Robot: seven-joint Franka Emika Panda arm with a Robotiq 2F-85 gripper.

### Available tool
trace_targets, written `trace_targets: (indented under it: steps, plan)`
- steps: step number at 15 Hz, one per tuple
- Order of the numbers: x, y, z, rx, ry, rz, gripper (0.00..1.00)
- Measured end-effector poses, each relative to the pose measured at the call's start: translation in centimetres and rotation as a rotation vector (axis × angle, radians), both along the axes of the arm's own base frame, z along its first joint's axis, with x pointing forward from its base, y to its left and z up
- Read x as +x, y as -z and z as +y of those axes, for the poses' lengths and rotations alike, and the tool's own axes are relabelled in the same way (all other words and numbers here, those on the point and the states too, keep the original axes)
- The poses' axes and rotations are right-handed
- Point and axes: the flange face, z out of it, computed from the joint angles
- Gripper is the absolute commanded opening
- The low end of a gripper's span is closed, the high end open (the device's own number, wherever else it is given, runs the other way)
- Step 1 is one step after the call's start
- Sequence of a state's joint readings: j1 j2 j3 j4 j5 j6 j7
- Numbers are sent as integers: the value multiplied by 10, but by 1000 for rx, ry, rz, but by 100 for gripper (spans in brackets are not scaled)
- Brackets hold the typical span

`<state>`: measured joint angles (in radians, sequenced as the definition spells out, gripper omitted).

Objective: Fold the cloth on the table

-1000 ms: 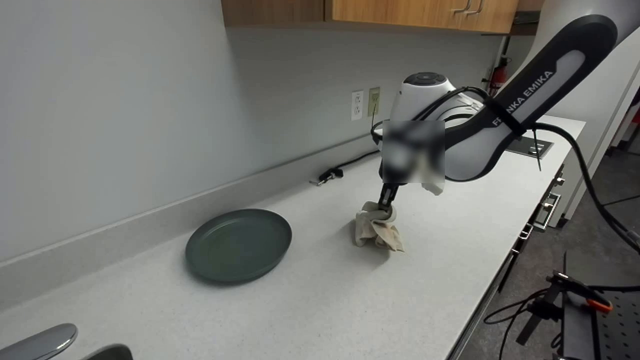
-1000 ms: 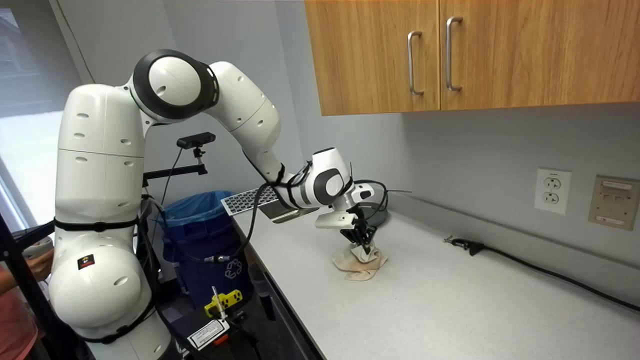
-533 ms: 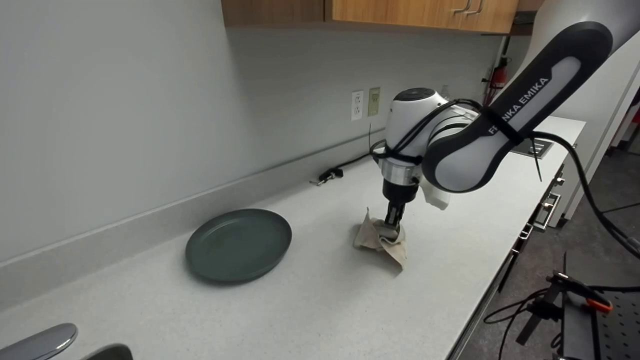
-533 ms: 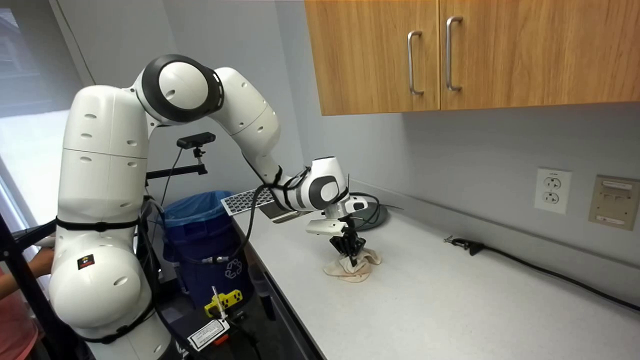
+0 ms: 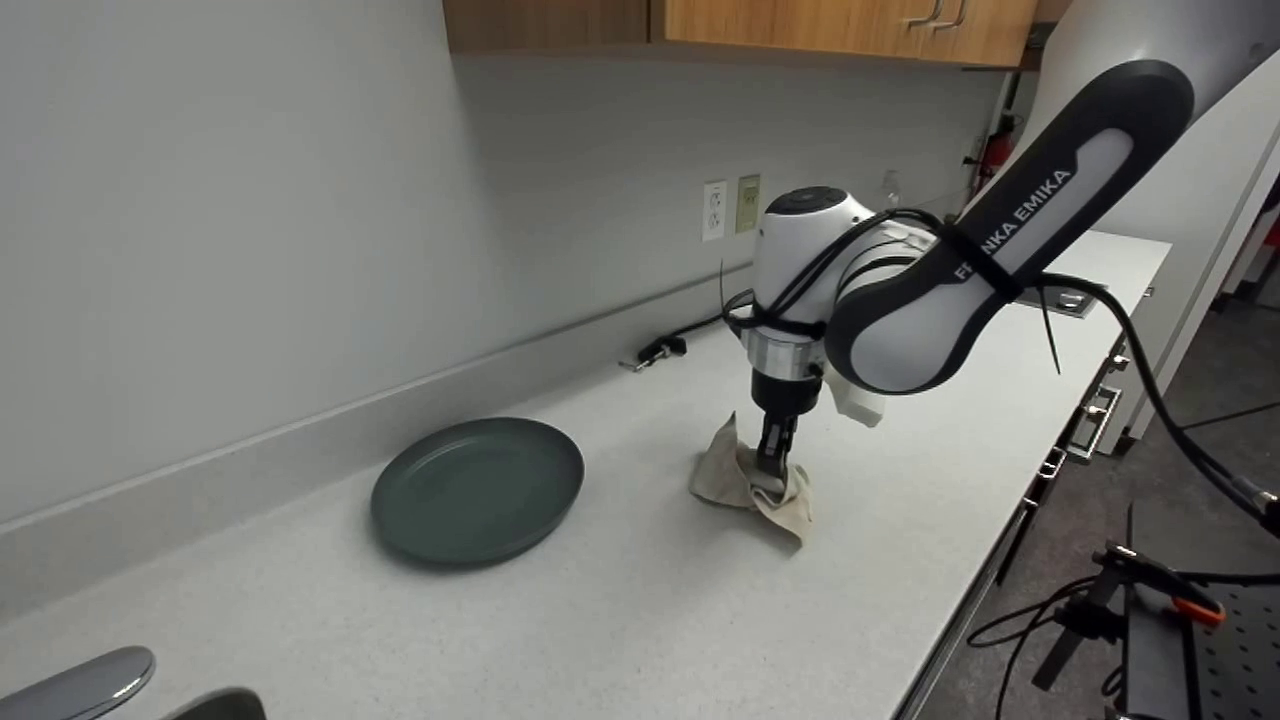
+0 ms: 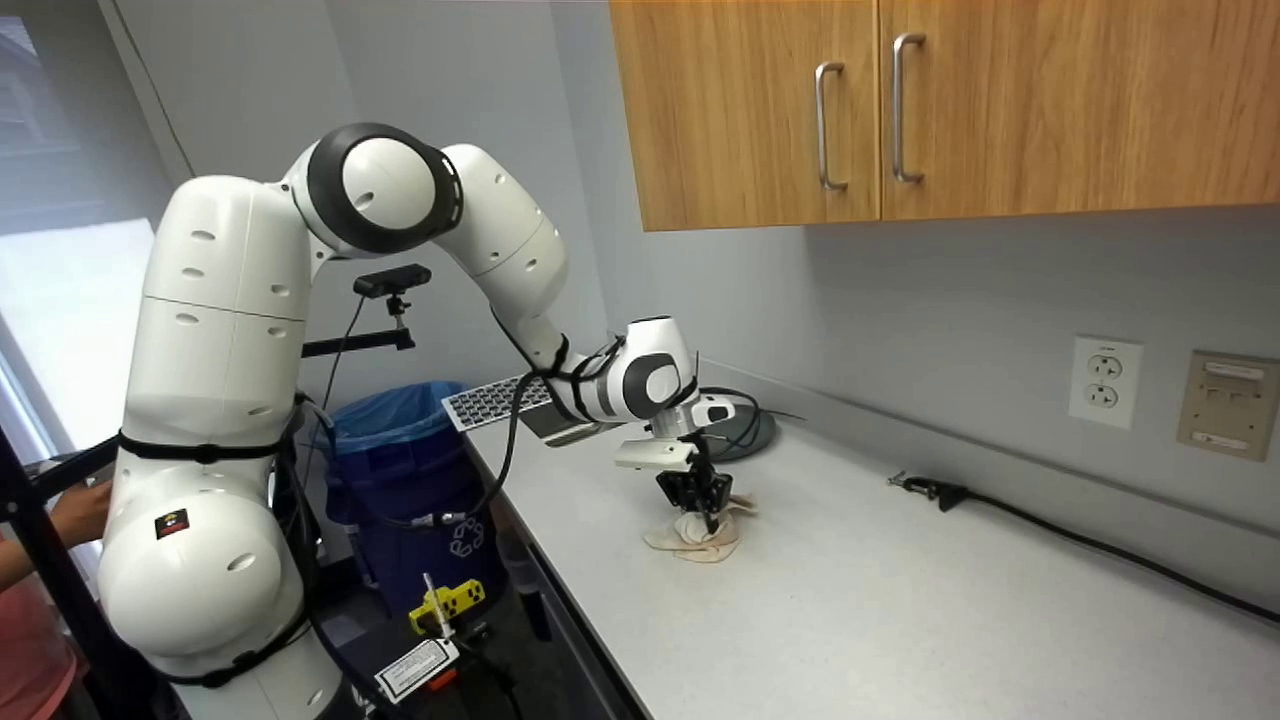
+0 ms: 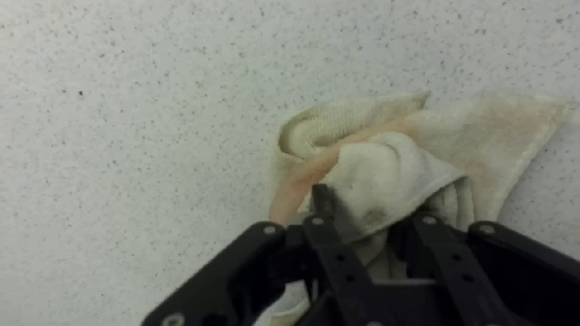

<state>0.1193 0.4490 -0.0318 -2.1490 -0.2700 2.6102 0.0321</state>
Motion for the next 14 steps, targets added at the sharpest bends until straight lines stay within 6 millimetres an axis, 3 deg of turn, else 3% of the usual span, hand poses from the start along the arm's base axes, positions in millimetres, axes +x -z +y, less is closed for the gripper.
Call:
trace_targets:
  steps: [4,5,14]
  plan:
    - [5,-9,1,-17,-17,-1,97]
    - [6,-13,1,-20,-19,2,100]
    - [9,-67,11,-27,-40,-21,100]
